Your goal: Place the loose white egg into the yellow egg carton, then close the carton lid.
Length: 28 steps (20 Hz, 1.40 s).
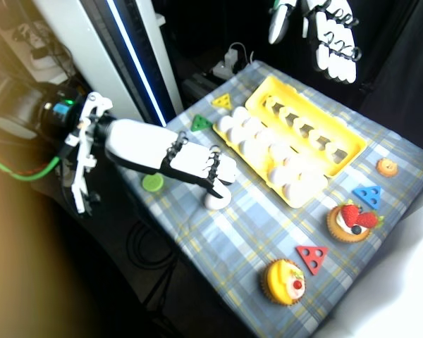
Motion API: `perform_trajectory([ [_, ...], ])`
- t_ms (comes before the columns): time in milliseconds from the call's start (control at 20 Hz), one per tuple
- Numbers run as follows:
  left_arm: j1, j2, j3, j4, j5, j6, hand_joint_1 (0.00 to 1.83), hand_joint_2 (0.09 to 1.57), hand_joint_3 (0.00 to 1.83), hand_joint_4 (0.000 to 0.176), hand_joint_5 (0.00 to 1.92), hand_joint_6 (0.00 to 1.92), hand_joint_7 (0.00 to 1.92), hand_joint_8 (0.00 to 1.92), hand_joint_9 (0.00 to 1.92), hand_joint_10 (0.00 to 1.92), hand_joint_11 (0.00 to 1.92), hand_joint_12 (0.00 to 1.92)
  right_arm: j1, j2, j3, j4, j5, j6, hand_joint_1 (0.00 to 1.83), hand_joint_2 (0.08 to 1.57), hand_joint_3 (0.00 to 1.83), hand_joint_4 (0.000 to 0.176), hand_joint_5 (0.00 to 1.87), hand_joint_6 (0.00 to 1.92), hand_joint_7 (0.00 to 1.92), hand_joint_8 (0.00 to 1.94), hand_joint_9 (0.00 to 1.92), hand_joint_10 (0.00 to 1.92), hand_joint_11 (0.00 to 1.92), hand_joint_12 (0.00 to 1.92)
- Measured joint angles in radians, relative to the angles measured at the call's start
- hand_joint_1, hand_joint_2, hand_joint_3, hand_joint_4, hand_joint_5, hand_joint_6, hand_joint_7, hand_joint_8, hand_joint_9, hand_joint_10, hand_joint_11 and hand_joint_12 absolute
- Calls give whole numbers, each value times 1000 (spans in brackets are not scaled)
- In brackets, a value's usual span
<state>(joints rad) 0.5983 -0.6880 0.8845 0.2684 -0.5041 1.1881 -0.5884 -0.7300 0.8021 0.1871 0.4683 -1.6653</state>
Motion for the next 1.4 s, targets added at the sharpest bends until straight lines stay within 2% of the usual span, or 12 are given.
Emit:
perform_trajectory([
  [200, -8, -2, 2, -4, -3, 0, 496, 1308, 4, 2, 202, 5, 95, 5, 92, 23, 0, 954, 0, -36, 21, 2, 2, 0, 884, 1278, 7, 0, 0, 0, 17, 3, 31, 14, 0, 798],
  [350, -8, -16, 7, 5, 10, 0, 472, 1313, 1, 16, 207, 1, 91, 0, 94, 9, 0, 890, 0, -55, 36, 4, -13, 0, 904, 1280, 4, 0, 0, 0, 40, 4, 56, 34, 0, 1067],
  [600, -8, -19, 7, 8, 17, 0, 532, 1280, 0, 25, 217, 2, 104, 1, 129, 9, 0, 1044, 0, -98, 90, 30, -56, 0, 791, 1306, 5, 0, 0, 0, 1, 1, 0, 0, 0, 271],
  [750, -8, -19, 14, 7, 18, -5, 470, 1306, 5, 45, 194, 2, 86, 0, 122, 2, 0, 1198, 5, -144, 125, 36, -91, 0, 911, 1255, 0, 0, 59, 24, 89, 17, 67, 49, 0, 896],
  [850, -8, -19, 15, 6, 18, -5, 440, 1322, 9, 65, 143, 0, 64, 0, 106, 0, 0, 1197, 15, -175, 156, 38, -122, 0, 973, 1234, 0, 0, 74, 24, 120, 16, 111, 74, 0, 1030],
  [1000, -8, -19, 15, 8, 18, -5, 512, 1314, 1, 55, 170, 7, 94, 3, 141, 11, 0, 1248, 25, -216, 200, 52, -162, 0, 992, 1231, 0, 0, 156, 29, 193, 14, 162, 82, 0, 976],
  [1100, -8, -19, 15, 8, 19, -5, 508, 1323, 2, 60, 176, 4, 125, 5, 157, 11, 0, 1120, 31, -237, 221, 60, -182, 0, 1077, 1204, 1, 0, 321, 91, 481, 61, 325, 348, 0, 1436],
  [1150, -8, -19, 15, 8, 18, -5, 480, 1329, 2, 64, 172, 1, 128, 3, 157, 9, 0, 1023, 36, -242, 223, 71, -183, 0, 1278, 1185, 0, 0, 562, 293, 771, 1010, 758, 1094, 504, 1788],
  [1200, -8, -19, 15, 8, 18, -5, 484, 1330, 1, 64, 178, 3, 132, 2, 161, 8, 0, 1024, 36, -243, 225, 74, -180, 0, 1237, 1213, 4, 0, 627, 1084, 898, 1247, 1036, 1259, 915, 1697],
  [1250, -8, -19, 15, 8, 18, -5, 475, 1330, 1, 65, 183, 4, 135, 3, 165, 9, 0, 1018, 36, -244, 225, 75, -169, 1, 1223, 1227, 6, 0, 658, 1234, 889, 1376, 1071, 1343, 1018, 1672],
  [1350, -7, -19, 15, 8, 18, -6, 500, 1331, 0, 56, 195, 6, 142, 2, 164, 6, 0, 1076, 51, -238, 216, 77, -158, 3, 1341, 1204, 0, 0, 690, 1248, 826, 1278, 852, 1489, 806, 1772],
  [1400, -7, -19, 15, 8, 18, -7, 505, 1330, 0, 58, 194, 5, 142, 2, 164, 6, 0, 1078, 58, -224, 203, 78, -161, 3, 1221, 1229, 7, 0, 679, 1308, 845, 1382, 876, 1500, 852, 1793],
])
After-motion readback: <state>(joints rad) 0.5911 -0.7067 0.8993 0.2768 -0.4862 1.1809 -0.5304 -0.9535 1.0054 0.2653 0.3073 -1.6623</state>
